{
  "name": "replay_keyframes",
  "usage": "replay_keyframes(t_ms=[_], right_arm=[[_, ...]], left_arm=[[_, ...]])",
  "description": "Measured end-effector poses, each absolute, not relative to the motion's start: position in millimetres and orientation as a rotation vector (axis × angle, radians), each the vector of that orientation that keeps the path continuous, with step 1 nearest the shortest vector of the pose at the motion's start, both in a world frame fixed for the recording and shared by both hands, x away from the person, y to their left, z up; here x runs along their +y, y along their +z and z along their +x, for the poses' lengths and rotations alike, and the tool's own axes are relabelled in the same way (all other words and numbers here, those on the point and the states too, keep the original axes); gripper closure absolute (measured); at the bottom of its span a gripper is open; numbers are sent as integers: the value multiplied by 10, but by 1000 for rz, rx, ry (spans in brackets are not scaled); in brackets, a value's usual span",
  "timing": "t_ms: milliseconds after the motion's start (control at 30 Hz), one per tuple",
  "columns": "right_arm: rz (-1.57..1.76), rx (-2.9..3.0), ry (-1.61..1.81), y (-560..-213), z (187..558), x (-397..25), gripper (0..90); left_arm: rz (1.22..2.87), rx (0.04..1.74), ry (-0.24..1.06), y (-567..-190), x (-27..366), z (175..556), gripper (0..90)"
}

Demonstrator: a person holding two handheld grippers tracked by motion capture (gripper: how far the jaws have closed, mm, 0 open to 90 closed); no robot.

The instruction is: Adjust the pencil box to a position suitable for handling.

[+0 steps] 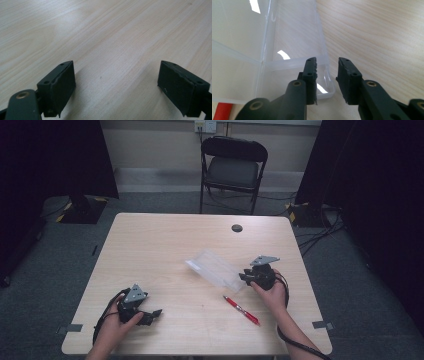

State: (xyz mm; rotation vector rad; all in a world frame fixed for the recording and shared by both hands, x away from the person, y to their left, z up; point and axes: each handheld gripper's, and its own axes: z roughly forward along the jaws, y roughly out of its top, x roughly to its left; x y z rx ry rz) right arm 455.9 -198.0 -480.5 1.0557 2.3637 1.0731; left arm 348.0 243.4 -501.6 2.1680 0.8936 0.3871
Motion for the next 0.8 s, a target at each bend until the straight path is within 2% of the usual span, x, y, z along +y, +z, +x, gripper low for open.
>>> replay_keyframes(t_ms=[267, 800], right_arm=[[1105, 2396, 1078, -4865, 4539, -2025, 843], [1106, 2403, 1085, -4870, 4457, -1867, 866]], left_arm=[[2166, 896, 384, -5017, 2433, 3479, 142], [2168, 894, 387, -5016, 2434, 3480, 141]])
